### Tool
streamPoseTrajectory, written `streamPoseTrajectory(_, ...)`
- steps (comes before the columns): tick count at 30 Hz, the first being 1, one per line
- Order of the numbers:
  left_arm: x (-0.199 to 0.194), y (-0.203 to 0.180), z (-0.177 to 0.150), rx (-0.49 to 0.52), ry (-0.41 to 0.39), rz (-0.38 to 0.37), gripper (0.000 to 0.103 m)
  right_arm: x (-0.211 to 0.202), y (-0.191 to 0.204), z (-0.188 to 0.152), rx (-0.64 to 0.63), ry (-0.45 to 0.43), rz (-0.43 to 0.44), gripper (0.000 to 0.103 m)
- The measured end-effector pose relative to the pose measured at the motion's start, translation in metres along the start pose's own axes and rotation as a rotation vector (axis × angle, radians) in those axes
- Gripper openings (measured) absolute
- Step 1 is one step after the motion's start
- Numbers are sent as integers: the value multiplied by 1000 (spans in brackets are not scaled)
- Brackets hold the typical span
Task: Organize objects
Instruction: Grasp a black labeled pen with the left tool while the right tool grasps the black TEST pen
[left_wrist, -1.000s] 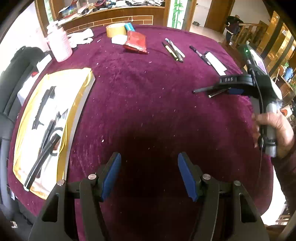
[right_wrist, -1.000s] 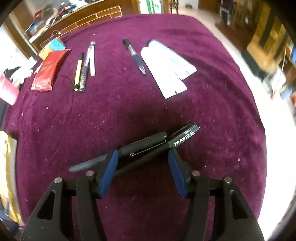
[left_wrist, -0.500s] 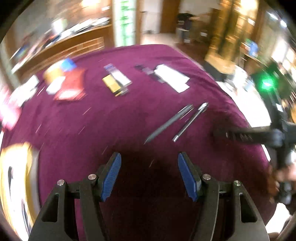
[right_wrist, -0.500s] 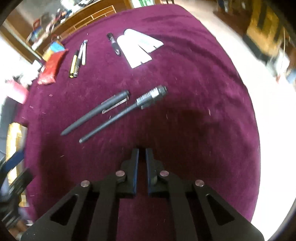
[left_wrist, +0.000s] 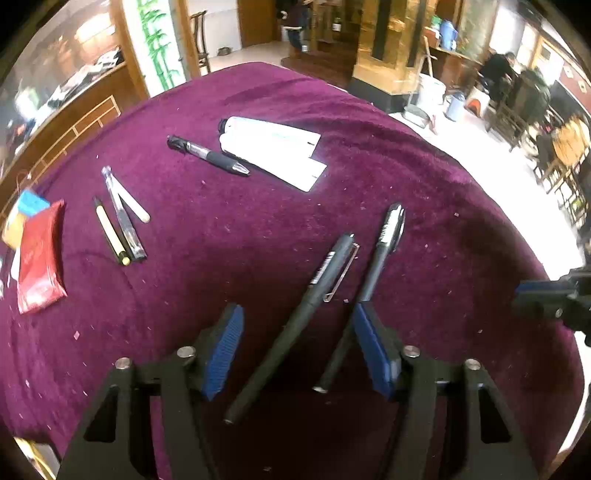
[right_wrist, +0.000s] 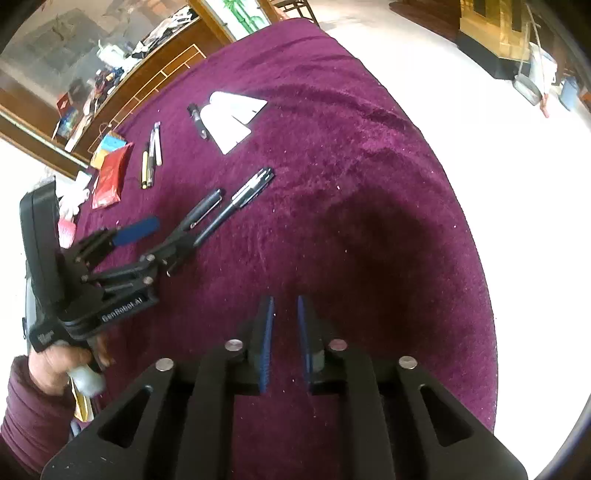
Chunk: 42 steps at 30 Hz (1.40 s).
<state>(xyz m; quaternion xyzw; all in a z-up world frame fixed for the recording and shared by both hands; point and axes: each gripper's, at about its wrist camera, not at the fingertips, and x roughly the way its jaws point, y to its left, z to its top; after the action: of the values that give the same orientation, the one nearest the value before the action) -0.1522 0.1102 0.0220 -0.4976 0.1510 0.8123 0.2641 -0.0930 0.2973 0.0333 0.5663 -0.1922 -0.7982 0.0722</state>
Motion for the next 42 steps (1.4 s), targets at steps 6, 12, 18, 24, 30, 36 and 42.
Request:
streamPoseTrajectory(6,-21,12,-23,-147,14,-53,0,8,18,16,-13,0,22,28)
streamPoseTrajectory(12,-60,33,-69,-288,-20,-67,0,36,46,38,-49,14,20,36)
streamPoseTrajectory(18,-79,47,-93,-370,-55,-108,0,72,74,57,-103,-4,-106,36)
streamPoseTrajectory(24,-81,56,-96,-383,-59,-138,0,81,104,51,-256,-22,-267,15)
streamPoseTrajectory(30,-64,45,-76,-342,-57,-169,11,58,65,42,-190,-2,-247,6)
streamPoseTrajectory(36,-27,10,-28,-190,-45,-120,16,45,44,30,-144,14,-204,7)
streamPoseTrajectory(42,4,-19,-8,-48,-22,58,16,44,31,34,-102,-1,-123,7)
